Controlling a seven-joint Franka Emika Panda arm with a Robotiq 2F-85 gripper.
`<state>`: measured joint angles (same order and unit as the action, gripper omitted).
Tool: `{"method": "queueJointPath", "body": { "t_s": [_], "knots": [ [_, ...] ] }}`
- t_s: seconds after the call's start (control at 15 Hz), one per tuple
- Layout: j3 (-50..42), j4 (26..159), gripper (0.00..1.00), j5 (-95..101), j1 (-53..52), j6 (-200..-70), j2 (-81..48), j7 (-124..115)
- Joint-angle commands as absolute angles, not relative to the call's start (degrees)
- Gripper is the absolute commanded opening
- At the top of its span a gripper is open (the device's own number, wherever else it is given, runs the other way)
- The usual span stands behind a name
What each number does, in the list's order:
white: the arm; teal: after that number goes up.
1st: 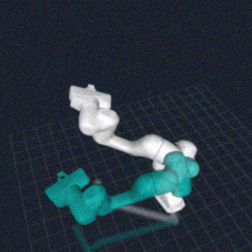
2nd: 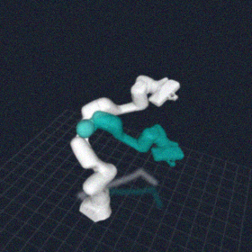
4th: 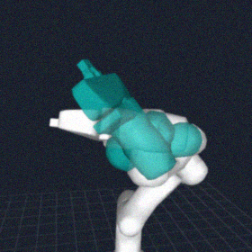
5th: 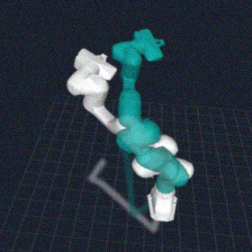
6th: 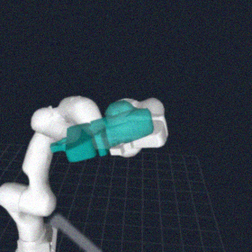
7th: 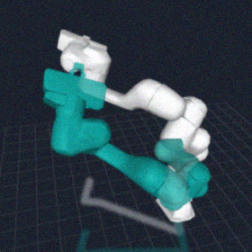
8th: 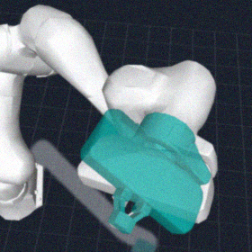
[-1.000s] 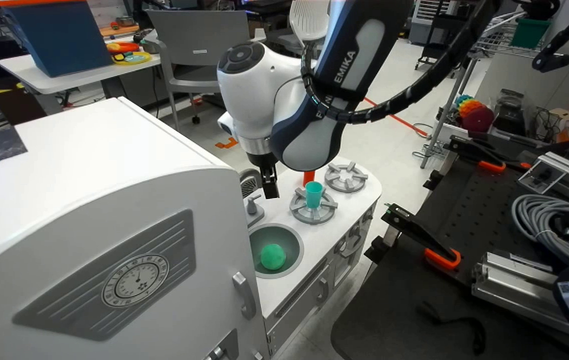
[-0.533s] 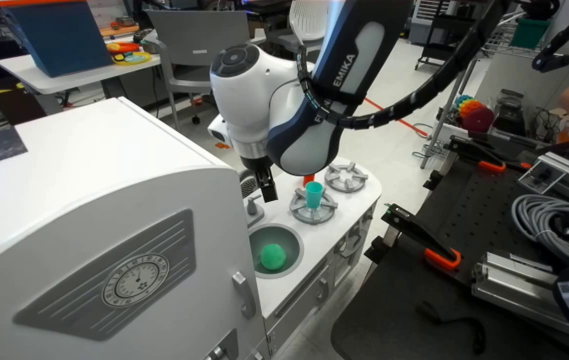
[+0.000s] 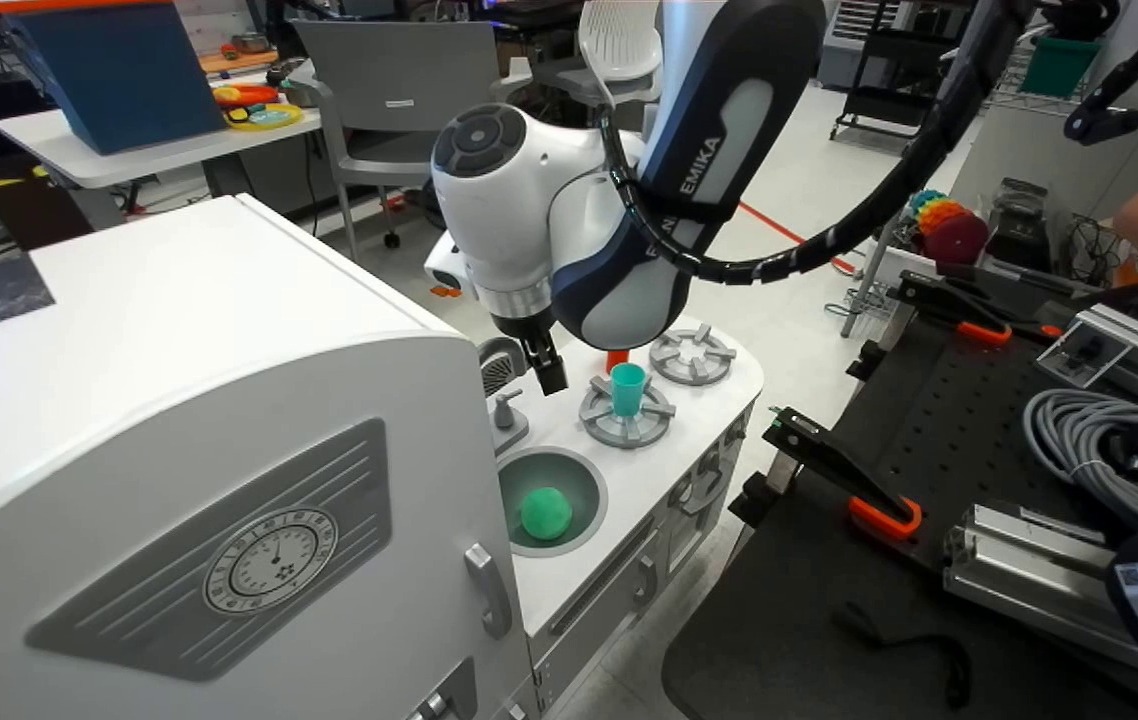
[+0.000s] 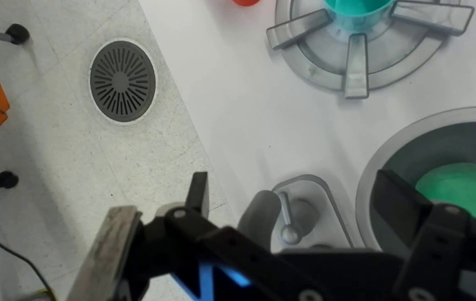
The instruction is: Turn the faucet to the left
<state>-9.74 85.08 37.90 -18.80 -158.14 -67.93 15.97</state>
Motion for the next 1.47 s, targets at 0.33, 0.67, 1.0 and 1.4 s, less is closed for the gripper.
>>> {"method": "queueJointPath", "body": {
  "t_s": [0.33,0.67,1.0,1.4],
  "knots": [
    [-6.6,80.5,1.0,40.6,-17.8,-159.4,-70.5,18.3],
    [-3.6,82.5,1.0,38.9,-16.6,-155.9,-69.3,20.9],
    [1.7,86.3,1.0,33.3,-14.9,-142.4,-66.0,20.6],
    [8.7,86.4,1.0,20.1,-11.6,-127.7,-63.3,22.0]
  ]
}}
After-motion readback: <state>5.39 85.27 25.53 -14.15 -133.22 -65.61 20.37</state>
